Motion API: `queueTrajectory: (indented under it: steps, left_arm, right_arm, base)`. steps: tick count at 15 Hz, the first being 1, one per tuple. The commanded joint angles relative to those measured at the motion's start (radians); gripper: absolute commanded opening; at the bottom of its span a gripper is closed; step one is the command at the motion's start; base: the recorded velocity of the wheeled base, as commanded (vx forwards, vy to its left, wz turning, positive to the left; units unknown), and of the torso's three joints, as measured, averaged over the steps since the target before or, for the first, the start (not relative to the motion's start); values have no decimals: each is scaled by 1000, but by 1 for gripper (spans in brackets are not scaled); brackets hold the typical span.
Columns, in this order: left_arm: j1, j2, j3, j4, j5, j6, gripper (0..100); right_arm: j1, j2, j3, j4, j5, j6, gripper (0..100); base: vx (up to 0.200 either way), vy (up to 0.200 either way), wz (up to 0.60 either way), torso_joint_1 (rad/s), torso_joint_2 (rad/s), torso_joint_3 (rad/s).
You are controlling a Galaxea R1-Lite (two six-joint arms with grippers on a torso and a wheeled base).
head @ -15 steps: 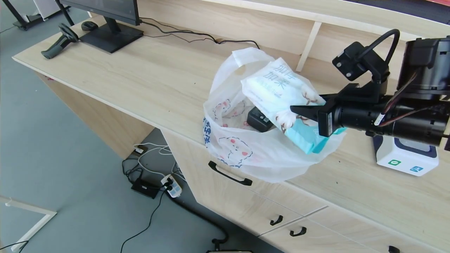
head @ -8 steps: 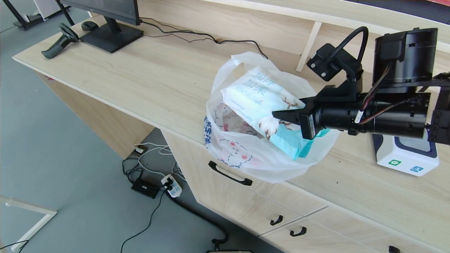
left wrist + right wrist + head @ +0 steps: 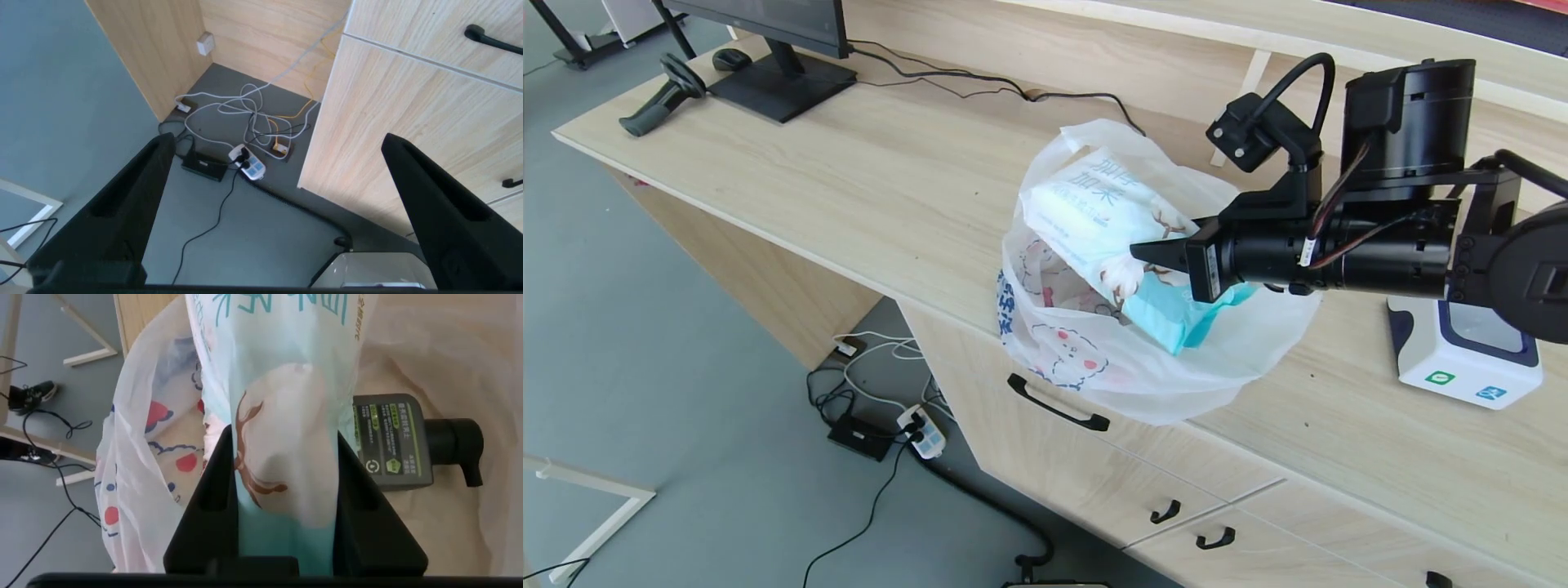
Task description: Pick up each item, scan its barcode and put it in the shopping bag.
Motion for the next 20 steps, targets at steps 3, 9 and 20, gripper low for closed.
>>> queueTrajectory:
  steps: [3, 9, 20]
  left_arm:
    - [0, 2, 0, 0, 0, 0, 100]
    - [0, 2, 0, 0, 2, -6, 100]
    - [0, 2, 0, 3, 2, -8, 100]
  right_arm:
    - [-25, 13, 13, -10, 0, 4, 0]
    - [-28, 8, 8, -42, -19, 50, 100]
    - [-61, -573, 571, -148, -47, 124, 100]
  base:
    - [0, 0, 0, 0, 0, 0]
    - [0, 0, 0, 0, 0, 0]
    - [0, 0, 0, 0, 0, 0]
